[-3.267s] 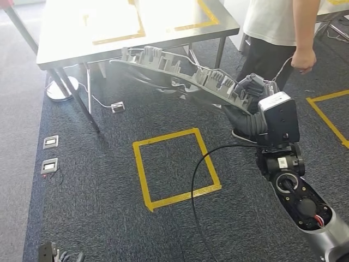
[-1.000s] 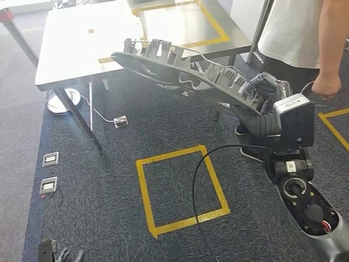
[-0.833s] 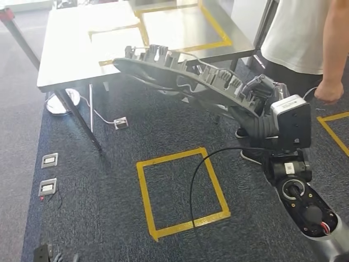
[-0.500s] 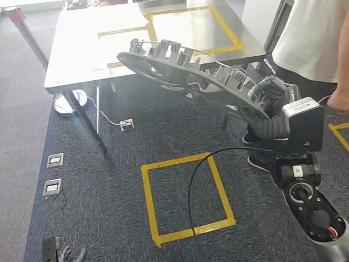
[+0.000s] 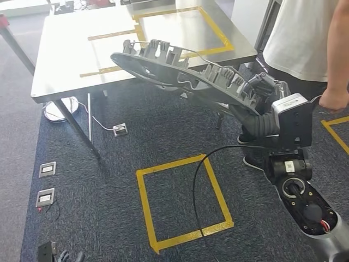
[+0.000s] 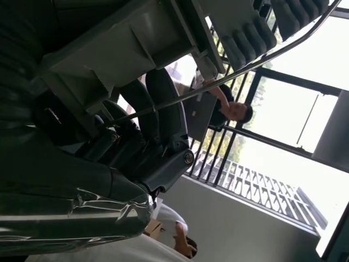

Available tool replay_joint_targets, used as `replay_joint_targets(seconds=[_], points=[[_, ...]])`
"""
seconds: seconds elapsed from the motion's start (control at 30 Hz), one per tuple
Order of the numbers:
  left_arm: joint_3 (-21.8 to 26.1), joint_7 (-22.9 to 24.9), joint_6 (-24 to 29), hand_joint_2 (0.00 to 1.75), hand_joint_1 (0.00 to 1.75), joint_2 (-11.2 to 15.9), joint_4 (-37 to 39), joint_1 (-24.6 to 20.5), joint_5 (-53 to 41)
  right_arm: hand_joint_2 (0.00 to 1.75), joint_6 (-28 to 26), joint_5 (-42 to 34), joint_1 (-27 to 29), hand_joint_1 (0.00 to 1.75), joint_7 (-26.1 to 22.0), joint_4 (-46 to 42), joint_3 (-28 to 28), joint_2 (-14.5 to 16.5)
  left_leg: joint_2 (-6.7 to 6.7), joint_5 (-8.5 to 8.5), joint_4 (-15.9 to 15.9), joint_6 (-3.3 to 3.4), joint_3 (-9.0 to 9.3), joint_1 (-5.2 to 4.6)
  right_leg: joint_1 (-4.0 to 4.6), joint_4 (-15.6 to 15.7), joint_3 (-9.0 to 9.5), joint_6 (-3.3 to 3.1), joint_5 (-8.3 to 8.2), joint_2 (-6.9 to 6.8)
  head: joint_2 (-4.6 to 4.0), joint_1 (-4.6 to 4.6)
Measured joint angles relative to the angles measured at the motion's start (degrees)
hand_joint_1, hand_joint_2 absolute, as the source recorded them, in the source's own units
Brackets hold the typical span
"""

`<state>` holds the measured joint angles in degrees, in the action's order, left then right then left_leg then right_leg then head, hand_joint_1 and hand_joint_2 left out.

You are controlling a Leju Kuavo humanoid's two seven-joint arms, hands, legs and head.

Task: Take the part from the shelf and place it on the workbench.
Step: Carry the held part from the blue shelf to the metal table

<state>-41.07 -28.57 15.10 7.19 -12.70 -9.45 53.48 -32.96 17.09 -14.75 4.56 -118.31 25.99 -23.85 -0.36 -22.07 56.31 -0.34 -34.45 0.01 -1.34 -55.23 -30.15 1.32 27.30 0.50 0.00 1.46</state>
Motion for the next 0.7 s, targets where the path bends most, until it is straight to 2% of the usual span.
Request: replay_joint_targets(seconds=[0.1,0.17,0.23,0.27,0.3,0.37,0.4,0.43,0.47,0.53,0.57,0.6,0.63,0.7], points=[[0.0,0.0,0.0,1.75,0.00,0.0,0.0,0.0,0.0,1.75,0.0,0.0,0.0,1.75,0.0,0.0,0.0,0.0,-0.17,-0.45,-0.7,-0.53,0.22,-0.04,0.15,0.2,0.01,-0.14,0.18,-0.05,0.00,0.34],[0.0,0.0,0.0,1.75,0.00,0.1,0.0,0.0,0.0,1.75,0.0,0.0,0.0,1.75,0.0,0.0,0.0,0.0,-0.26,-0.64,-0.5,0.11,0.17,-0.32,0.04,0.9,0.33,0.60,0.03,-0.16,0.00,0.44],[0.0,0.0,0.0,1.75,0.00,0.1,0.0,0.0,0.0,1.75,0.0,0.0,0.0,1.75,0.0,-0.1,0.0,0.0,-0.21,-0.59,-1.2,0.88,0.61,0.03,0.00,0.9,0.47,1.34,0.39,-0.22,0.00,0.54],[0.0,0.0,0.0,1.75,0.00,0.1,0.0,0.0,0.0,1.75,0.0,0.0,-0.1,1.75,0.0,-0.1,0.0,0.0,-0.16,-0.51,-1.6,1.16,0.96,0.26,0.02,-0.4,-0.02,1.52,1.24,-0.23,0.00,0.75],[0.0,0.0,0.0,1.75,0.00,0.0,0.0,0.0,0.0,1.75,0.0,0.0,-0.1,1.75,0.0,-0.1,0.0,0.0,-0.10,-0.47,-1.9,1.40,1.30,0.48,0.03,-3.2,-1.27,1.66,2.69,-0.25,0.00,1.07],[0.0,0.0,0.0,1.75,0.00,0.0,0.0,-0.1,0.0,1.75,0.0,0.0,-0.1,1.75,0.0,-0.1,-0.1,0.0,-0.02,-0.58,-2.1,1.65,1.61,0.50,0.04,-11.4,-5.45,1.89,6.09,-0.25,0.00,1.71],[0.0,0.0,0.0,1.75,0.00,0.0,0.0,0.0,0.0,1.75,0.0,0.0,-0.1,1.75,0.0,-0.1,-0.1,0.0,-0.01,-0.69,-2.1,1.67,1.73,0.52,0.01,-14.8,-7.42,2.00,6.99,-0.25,0.00,1.92],[0.0,0.0,0.0,1.75,0.00,0.0,0.0,0.0,0.0,1.75,0.0,0.0,0.0,1.75,0.0,-0.1,0.0,0.0,-0.01,-0.84,-2.0,1.63,1.89,0.57,-0.05,-16.2,-8.46,2.08,6.70,-0.26,0.00,2.05],[0.0,0.0,0.0,1.75,0.00,-0.1,0.0,0.0,0.0,1.75,0.0,0.0,0.0,1.75,0.0,-0.1,0.0,0.0,-0.05,-1.03,-2.0,1.48,2.11,0.67,-0.13,-15.1,-8.33,2.15,5.19,-0.28,0.00,2.16],[0.0,0.0,0.0,1.75,0.00,-0.1,0.0,0.0,0.0,1.75,-0.1,-0.1,-0.1,1.75,-0.2,-0.1,0.0,0.0,-0.19,-1.70,-1.6,0.91,2.59,0.91,-0.41,-7.5,-5.35,2.37,0.45,-0.35,0.00,2.46],[0.0,0.0,-0.1,1.75,0.00,-0.1,0.0,0.0,-0.1,1.75,-0.2,-0.4,-0.7,1.75,-0.7,0.0,0.1,0.0,-0.28,-2.10,-1.3,0.52,2.62,0.90,-0.43,-3.7,-3.69,2.39,-1.11,-0.28,0.00,2.75],[0.0,0.0,-0.3,1.75,0.00,0.0,0.0,-0.1,-0.2,1.75,-0.5,-0.7,-1.9,1.75,-1.3,0.1,0.4,0.0,-0.33,-2.39,-1.0,0.14,2.55,0.80,-0.46,-1.3,-2.68,2.21,-1.88,-0.16,0.00,2.93],[0.0,0.0,-0.5,1.75,0.00,0.0,0.0,-0.2,-0.3,1.75,-0.8,-1.0,-3.7,1.75,-1.7,0.3,0.9,0.0,-0.34,-2.53,-0.9,-0.19,2.42,0.65,-0.44,-0.2,-2.33,1.93,-1.90,0.01,0.00,2.83],[0.0,0.1,-0.8,1.75,0.00,0.0,0.0,-0.7,-0.4,1.75,-1.4,-1.2,-7.9,1.75,-1.8,0.8,1.8,0.1,-0.29,-2.58,-0.9,-0.72,2.42,0.61,-0.34,-0.3,-2.40,0.95,-1.64,0.29,0.00,2.12]])
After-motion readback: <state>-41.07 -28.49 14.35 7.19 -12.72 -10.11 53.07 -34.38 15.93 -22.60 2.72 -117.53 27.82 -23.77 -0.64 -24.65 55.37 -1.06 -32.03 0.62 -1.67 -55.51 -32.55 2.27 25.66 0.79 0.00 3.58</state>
